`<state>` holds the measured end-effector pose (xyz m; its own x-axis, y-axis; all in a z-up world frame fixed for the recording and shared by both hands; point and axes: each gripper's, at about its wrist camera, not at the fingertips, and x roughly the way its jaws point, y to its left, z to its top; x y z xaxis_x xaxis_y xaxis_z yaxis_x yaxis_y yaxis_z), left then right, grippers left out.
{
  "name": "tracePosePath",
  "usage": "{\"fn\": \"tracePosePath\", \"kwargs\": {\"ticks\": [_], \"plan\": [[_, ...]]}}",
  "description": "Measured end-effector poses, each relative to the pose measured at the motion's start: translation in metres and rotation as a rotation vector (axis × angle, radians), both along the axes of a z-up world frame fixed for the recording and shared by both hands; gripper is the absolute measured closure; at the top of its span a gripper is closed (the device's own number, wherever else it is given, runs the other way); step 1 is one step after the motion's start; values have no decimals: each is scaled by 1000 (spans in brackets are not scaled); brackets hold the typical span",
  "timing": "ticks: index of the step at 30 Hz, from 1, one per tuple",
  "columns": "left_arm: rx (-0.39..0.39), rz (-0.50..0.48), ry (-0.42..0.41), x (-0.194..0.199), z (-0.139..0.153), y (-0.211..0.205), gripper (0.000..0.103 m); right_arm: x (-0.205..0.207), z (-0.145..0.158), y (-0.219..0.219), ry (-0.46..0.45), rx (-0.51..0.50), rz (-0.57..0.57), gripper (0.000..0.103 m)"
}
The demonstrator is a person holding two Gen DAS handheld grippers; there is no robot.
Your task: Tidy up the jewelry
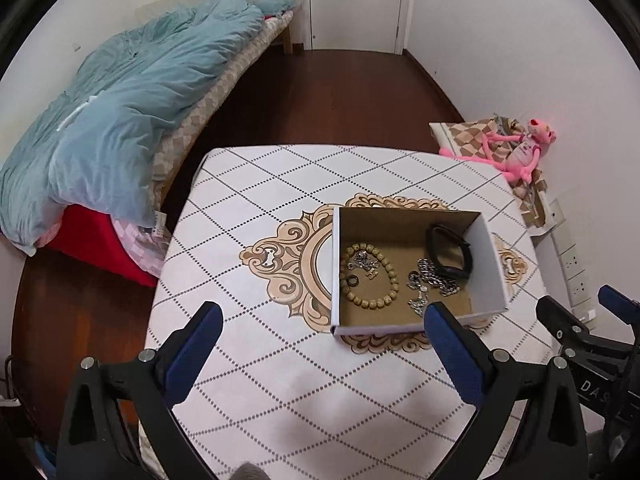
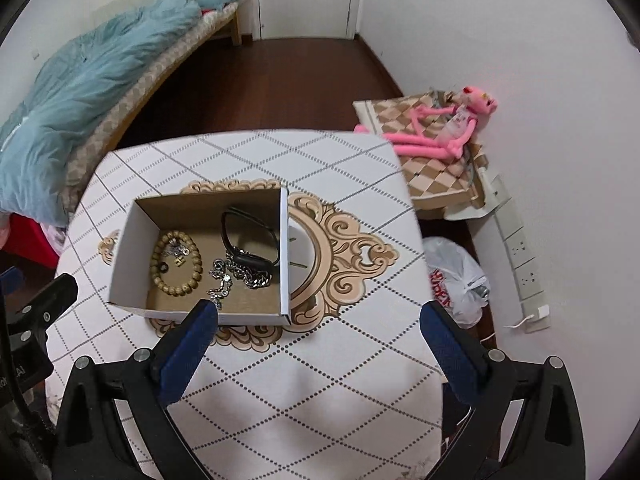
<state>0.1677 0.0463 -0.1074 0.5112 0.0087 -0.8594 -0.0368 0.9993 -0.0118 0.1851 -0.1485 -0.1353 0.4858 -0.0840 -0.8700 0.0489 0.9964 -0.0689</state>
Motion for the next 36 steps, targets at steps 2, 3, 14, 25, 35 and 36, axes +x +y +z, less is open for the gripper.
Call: {"fn": "tracePosePath", "kwargs": {"ticks": [2, 3, 14, 25, 35, 36], "plan": [[-4, -3, -20, -11, 13, -1, 0, -10, 13, -1, -25, 2, -3, 1], [-9, -7, -29, -16, 19, -1, 0, -18, 23, -2, -45, 4, -5, 1], [4, 7, -139, -79, 94, -1, 0, -89, 115, -1, -201, 4, -1, 1], [41, 38, -223, -137, 149, 6, 0, -155, 179, 0, -298, -1, -8, 0], [15, 33, -197, -149, 159, 6, 0, -180, 197, -2, -289, 26, -4, 0], [15, 29, -194, -149, 159, 5, 0, -180, 197, -3, -288, 27, -5, 0]]}}
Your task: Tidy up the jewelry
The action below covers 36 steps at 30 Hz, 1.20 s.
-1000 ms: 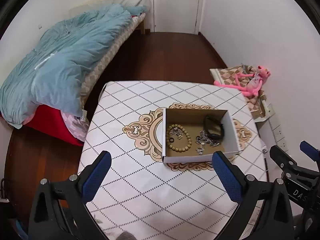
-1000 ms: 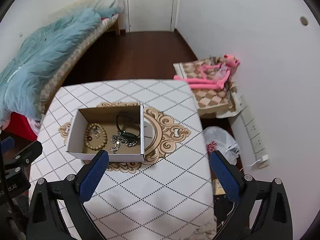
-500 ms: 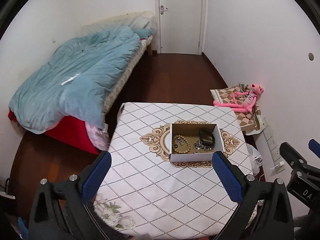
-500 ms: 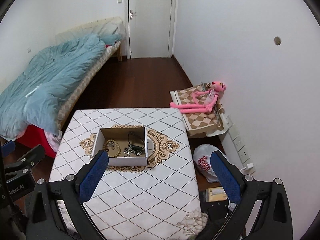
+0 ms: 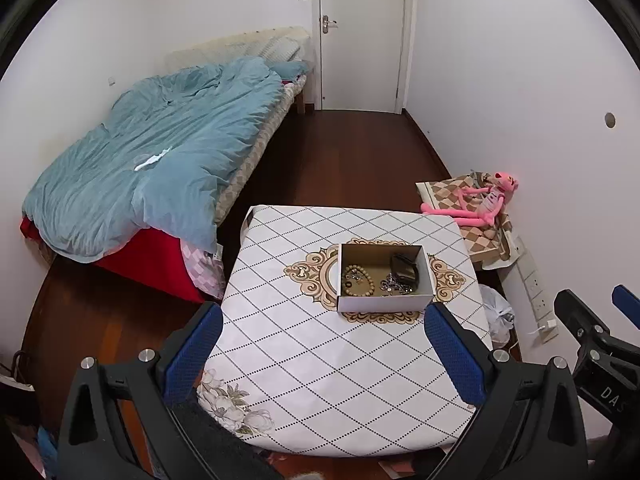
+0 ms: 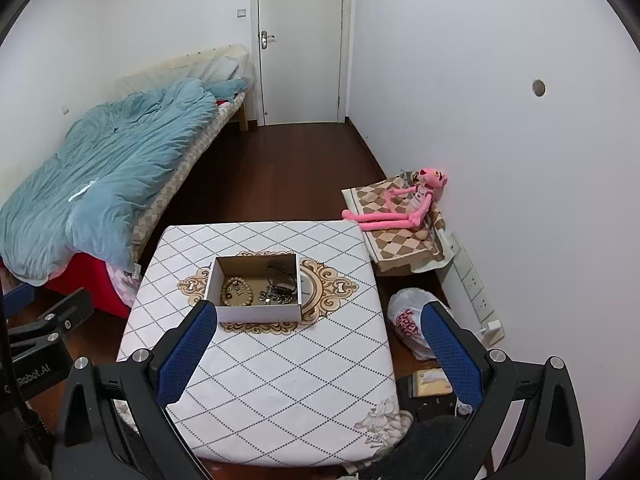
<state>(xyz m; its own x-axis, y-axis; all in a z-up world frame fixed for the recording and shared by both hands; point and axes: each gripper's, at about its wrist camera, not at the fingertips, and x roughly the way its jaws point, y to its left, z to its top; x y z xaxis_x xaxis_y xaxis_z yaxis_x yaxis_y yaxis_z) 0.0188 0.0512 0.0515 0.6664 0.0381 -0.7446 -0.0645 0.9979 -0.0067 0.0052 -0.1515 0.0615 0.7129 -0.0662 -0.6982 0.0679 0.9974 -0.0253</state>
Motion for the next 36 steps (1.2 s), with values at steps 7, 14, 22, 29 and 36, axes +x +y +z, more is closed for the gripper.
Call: {"fn": "tracePosePath", "kwargs": {"ticks": [7, 14, 22, 29, 36], "plan": [[-6, -5, 16, 12, -3, -5, 0, 10, 3, -6, 4, -12, -19, 0], [9, 1, 31, 38, -6, -9, 0, 34, -4, -8, 22, -14, -34, 0], [6, -15, 113, 74, -18, -14, 0, 74, -18, -10, 77, -16, -32, 0], [-12, -20, 170, 101, -29, -15, 0, 108, -31, -8, 152, -28, -4, 0], [15, -3, 213, 117, -49, -12, 0, 132, -46, 0, 195, -73, 4, 0]]}}
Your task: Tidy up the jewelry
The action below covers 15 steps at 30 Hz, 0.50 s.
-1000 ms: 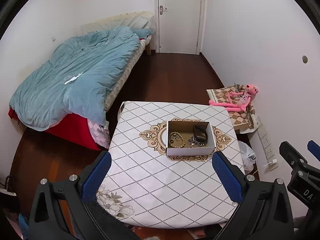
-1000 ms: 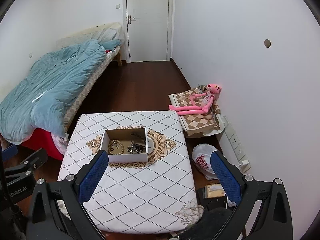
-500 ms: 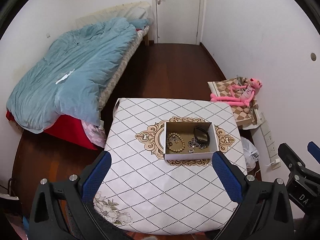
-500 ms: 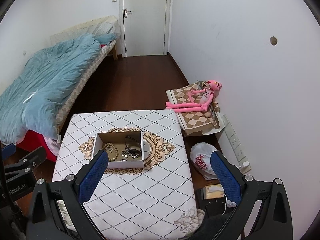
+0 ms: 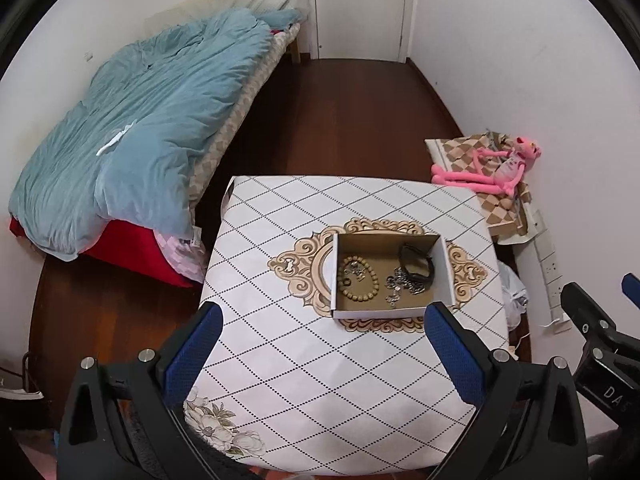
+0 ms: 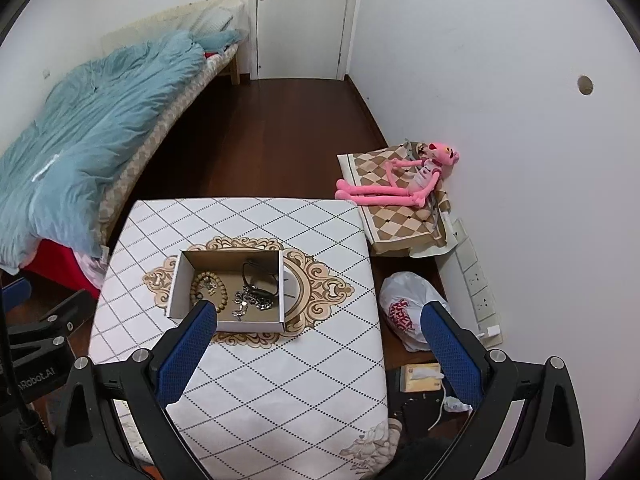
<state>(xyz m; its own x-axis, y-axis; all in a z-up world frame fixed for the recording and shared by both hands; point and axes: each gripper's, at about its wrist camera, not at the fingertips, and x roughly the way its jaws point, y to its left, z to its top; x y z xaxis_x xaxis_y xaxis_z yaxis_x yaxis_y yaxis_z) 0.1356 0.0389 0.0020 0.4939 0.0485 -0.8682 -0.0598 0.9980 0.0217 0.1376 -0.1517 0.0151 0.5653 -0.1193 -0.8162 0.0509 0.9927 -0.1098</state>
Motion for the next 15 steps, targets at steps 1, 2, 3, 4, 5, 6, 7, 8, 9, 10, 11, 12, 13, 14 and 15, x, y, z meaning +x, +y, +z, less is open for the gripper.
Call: {"fn": "tracePosePath", "kwargs": {"ticks": [1, 2, 3, 4, 5, 6, 7, 8, 9, 10, 11, 12, 13, 14, 15], "plan": [[-1, -1, 4, 1, -2, 0, 0, 2, -3, 0, 8, -3, 3, 0], [0, -1, 9, 2, -4, 1, 0, 4, -6, 1, 18, -1, 6, 0], [3, -2, 11, 3, -5, 1, 0, 6, -9, 2, 25, -4, 7, 0], [6, -3, 13, 3, -7, 1, 0, 8, -11, 3, 30, -6, 7, 0], [5, -3, 19, 4, -9, 1, 0, 9, -13, 3, 37, -3, 8, 0], [2, -3, 24, 4, -11, 1, 0, 11, -16, 3, 42, -2, 7, 0], [-1, -3, 28, 5, -12, 2, 0, 12, -17, 3, 45, -3, 6, 0], [-4, -3, 31, 5, -13, 3, 0, 13, -19, 3, 49, -2, 6, 0], [-6, -4, 33, 6, -15, 3, 0, 13, -21, 3, 52, -2, 5, 0], [-6, -5, 34, 6, -16, 3, 0, 14, -22, 3, 54, -2, 4, 0], [-6, -5, 36, 6, -17, 3, 0, 14, -23, 3, 56, -4, 3, 0], [-9, -7, 38, 6, -17, 2, 0, 14, -24, 3, 57, -4, 2, 0], [-13, -10, 39, 7, -18, 2, 0, 14, -25, 3, 59, -4, 1, 0], [-14, -11, 40, 7, -18, 2, 0, 15, -25, 3, 61, -5, -1, 0], [-14, -11, 40, 7, -18, 1, 0, 15, -26, 2, 62, -4, -2, 0]]}}
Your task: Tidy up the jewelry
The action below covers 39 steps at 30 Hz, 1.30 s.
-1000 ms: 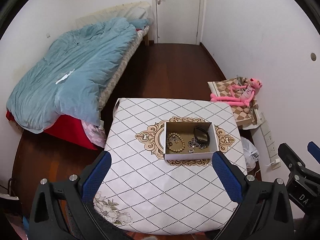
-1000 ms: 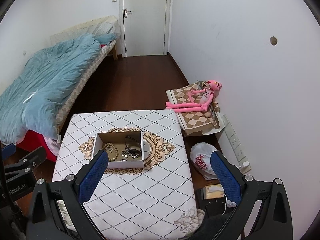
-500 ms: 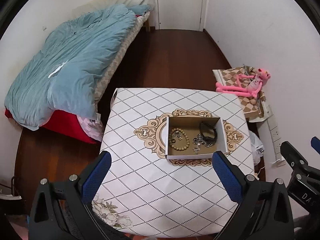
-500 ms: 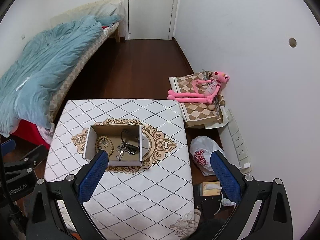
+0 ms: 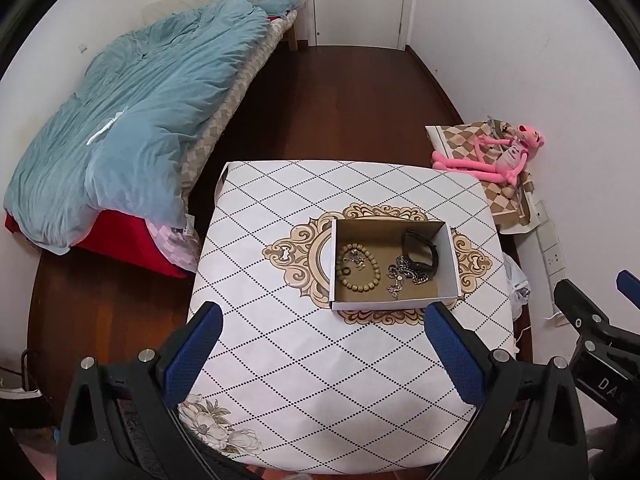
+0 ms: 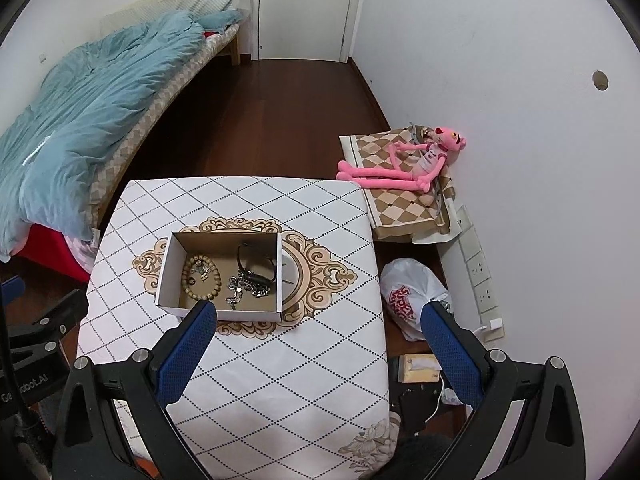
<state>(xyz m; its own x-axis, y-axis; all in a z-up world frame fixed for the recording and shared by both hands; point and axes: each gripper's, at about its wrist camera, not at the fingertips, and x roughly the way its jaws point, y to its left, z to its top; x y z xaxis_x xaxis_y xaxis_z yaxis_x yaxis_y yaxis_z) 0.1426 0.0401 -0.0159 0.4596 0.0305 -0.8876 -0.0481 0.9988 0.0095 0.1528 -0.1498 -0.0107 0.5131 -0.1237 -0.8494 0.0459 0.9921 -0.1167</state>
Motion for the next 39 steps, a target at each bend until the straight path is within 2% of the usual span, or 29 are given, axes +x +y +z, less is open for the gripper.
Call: {"fn": "tracePosePath", "kwargs": {"ticks": [39], "plan": [[1, 0, -26, -6, 2, 0, 0, -4, 2, 4, 4, 2, 10, 0]]}}
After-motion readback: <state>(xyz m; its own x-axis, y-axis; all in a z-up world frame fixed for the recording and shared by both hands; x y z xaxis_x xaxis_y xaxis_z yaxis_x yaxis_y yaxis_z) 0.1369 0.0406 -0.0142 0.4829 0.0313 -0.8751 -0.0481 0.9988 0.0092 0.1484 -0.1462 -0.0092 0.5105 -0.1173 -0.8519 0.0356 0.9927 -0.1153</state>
